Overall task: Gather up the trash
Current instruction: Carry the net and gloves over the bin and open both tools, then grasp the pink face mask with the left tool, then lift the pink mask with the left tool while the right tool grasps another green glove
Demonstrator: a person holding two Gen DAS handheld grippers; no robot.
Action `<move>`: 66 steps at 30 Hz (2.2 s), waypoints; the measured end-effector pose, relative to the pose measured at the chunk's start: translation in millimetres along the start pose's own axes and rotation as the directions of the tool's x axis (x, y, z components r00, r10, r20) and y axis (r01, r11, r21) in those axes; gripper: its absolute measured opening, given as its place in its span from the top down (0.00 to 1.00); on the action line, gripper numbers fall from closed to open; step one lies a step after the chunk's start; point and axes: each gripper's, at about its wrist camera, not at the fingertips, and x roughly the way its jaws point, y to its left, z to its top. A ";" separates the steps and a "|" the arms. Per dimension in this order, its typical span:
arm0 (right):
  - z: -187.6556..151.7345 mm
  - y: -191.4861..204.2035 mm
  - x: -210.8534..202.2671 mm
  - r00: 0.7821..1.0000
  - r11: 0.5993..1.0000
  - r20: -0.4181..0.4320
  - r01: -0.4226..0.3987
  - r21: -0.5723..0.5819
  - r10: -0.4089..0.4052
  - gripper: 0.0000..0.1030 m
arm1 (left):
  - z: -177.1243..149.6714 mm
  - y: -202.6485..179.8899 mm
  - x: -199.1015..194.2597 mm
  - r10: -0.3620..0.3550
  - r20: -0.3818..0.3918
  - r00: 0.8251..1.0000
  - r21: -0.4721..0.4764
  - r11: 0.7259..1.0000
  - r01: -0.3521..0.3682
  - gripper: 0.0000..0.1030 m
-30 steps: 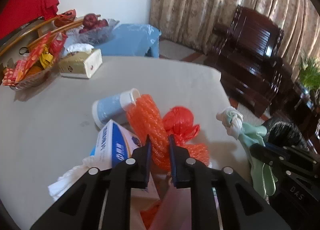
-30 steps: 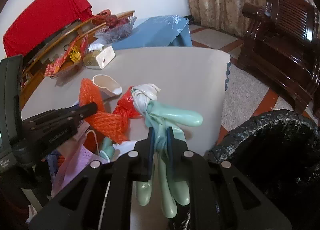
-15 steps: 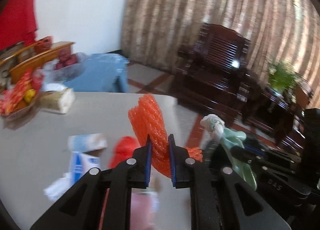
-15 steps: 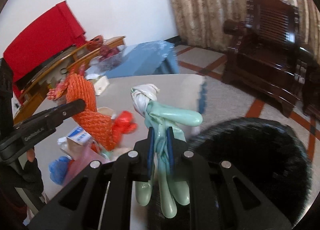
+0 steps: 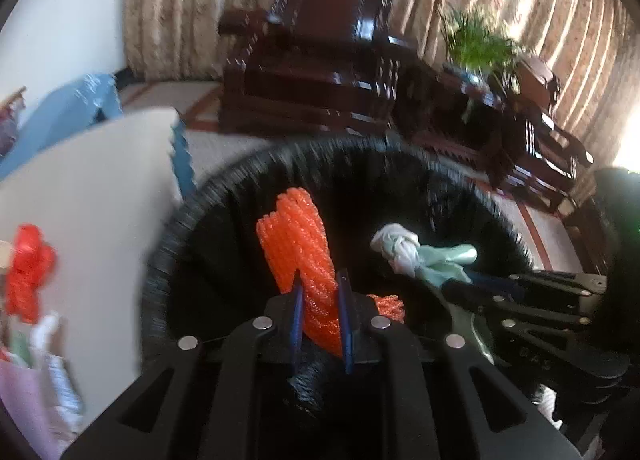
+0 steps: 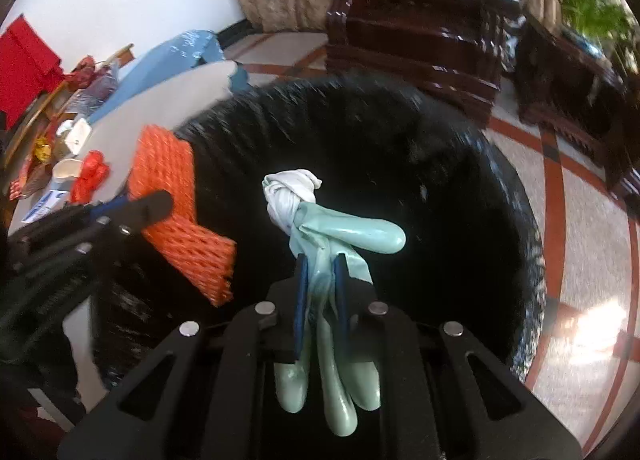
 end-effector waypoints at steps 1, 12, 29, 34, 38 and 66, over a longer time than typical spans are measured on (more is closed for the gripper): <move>-1.8 -0.6 1.9 1.000 1.000 -0.003 -0.002 0.008 0.002 0.83 | -1.7 -1.2 4.0 0.000 -0.010 1.000 -0.002 1.000 0.000 0.84; 11.3 3.8 -14.9 0.996 0.999 0.089 -0.001 0.033 -0.002 0.47 | -3.8 21.2 -29.3 0.052 0.053 0.997 -0.028 0.998 -0.050 0.47; 4.4 136.5 -65.5 0.919 0.956 0.294 -0.207 -0.207 0.262 0.13 | -90.7 100.4 -156.0 0.489 0.166 0.856 -0.115 0.872 -0.476 0.35; -3.9 152.4 -64.3 0.922 0.947 0.270 -0.213 -0.242 0.276 0.13 | -119.9 115.4 -149.4 0.538 0.110 0.836 -0.146 0.840 -0.522 0.42; -6.6 157.3 -65.0 0.926 0.946 0.263 -0.203 -0.255 0.270 0.13 | -127.1 120.6 -134.5 0.535 0.080 0.841 -0.143 0.841 -0.521 0.70; -22.9 254.9 -72.3 0.877 0.874 0.247 -0.305 -0.379 0.413 0.18 | -126.3 136.9 -247.1 0.569 0.199 0.798 -0.332 0.805 -0.491 0.92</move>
